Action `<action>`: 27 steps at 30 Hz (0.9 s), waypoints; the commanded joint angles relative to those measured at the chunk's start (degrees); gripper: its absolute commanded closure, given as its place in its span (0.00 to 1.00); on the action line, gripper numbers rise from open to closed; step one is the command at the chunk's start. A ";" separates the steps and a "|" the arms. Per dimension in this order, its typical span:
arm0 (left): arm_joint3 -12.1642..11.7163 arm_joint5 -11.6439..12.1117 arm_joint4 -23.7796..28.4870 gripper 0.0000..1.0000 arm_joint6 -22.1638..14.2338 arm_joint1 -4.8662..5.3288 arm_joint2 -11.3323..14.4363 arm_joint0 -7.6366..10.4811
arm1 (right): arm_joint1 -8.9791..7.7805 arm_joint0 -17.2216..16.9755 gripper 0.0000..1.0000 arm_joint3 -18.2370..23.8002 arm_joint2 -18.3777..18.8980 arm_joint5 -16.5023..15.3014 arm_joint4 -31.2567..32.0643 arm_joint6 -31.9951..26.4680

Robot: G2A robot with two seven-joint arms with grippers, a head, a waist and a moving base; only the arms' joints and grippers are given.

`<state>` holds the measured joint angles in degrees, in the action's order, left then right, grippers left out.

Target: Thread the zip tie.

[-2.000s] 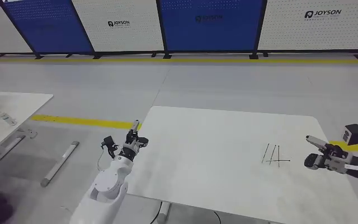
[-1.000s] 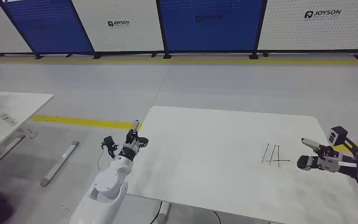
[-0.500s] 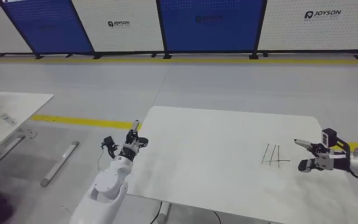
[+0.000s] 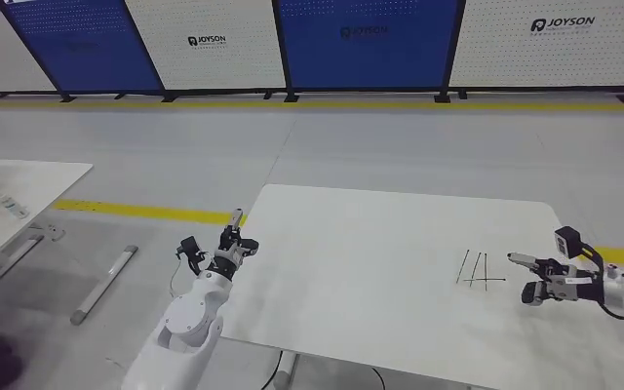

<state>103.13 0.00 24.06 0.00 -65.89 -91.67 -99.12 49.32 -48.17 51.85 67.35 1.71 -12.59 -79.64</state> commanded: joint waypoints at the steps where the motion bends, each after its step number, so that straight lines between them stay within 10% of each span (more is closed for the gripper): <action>1: 0.00 0.00 0.00 0.00 0.00 0.00 0.00 0.00 | 0.16 1.24 0.00 -0.86 -1.12 -2.92 1.46 0.00; 4: 0.00 0.00 0.00 0.00 0.00 0.00 0.00 0.00 | 0.49 3.07 0.00 -2.54 -5.20 -8.25 1.64 0.00; 17: 0.00 0.00 0.00 0.00 0.00 0.00 0.00 0.00 | 0.58 4.15 0.00 -3.91 -6.61 -8.54 1.42 0.00; 27: 0.00 0.00 0.00 0.00 0.00 0.00 0.00 0.00 | 2.26 6.85 0.00 -8.26 -9.64 -15.44 2.53 1.00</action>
<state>103.13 0.00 24.06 0.00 -65.89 -91.67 -99.12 51.31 -42.02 44.61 58.22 -13.25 -10.36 -78.80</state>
